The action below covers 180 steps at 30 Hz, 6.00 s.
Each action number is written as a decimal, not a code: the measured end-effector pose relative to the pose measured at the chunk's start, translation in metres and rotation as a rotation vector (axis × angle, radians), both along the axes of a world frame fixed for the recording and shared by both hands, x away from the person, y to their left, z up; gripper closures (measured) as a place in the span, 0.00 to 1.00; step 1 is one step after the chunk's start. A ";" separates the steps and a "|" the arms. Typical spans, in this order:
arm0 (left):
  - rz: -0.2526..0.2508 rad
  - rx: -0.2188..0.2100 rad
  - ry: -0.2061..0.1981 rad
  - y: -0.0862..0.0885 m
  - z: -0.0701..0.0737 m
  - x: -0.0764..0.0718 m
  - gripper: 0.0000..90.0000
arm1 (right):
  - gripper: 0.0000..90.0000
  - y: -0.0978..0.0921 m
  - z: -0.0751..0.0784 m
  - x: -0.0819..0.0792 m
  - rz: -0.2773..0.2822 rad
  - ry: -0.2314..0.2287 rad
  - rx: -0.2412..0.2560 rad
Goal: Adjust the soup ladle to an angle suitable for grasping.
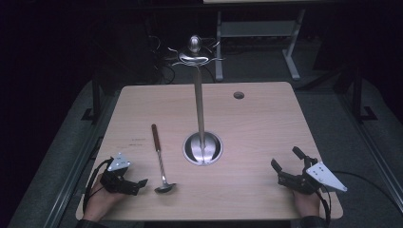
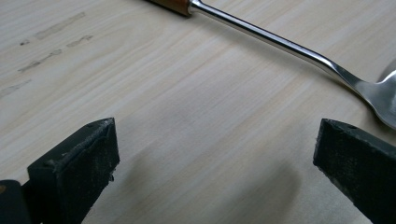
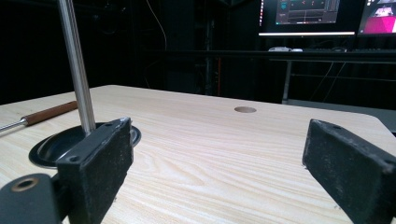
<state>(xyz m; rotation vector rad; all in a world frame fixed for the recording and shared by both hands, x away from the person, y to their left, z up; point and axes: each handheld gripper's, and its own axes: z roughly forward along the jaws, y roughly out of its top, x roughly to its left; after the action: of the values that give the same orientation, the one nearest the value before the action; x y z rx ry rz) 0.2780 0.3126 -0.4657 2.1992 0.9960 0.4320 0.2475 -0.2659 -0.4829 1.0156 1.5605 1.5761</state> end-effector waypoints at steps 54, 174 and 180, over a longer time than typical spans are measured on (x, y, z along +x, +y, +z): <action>0.146 -0.108 0.035 0.000 0.023 0.090 1.00 | 0.09 0.000 0.000 0.000 -0.005 0.003 0.002; -0.224 0.136 0.384 -0.114 0.028 0.040 1.00 | 0.09 -0.001 0.000 0.001 0.000 0.008 0.006; -0.194 0.132 0.386 -0.106 0.029 0.042 1.00 | 0.09 -0.001 0.000 0.001 0.001 0.008 0.007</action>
<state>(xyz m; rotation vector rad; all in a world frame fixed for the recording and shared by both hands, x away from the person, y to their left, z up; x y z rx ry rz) 0.3202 0.2066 -0.4367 2.5303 0.9565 -0.0208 0.2486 -0.2666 -0.4827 1.0259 1.5626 1.5812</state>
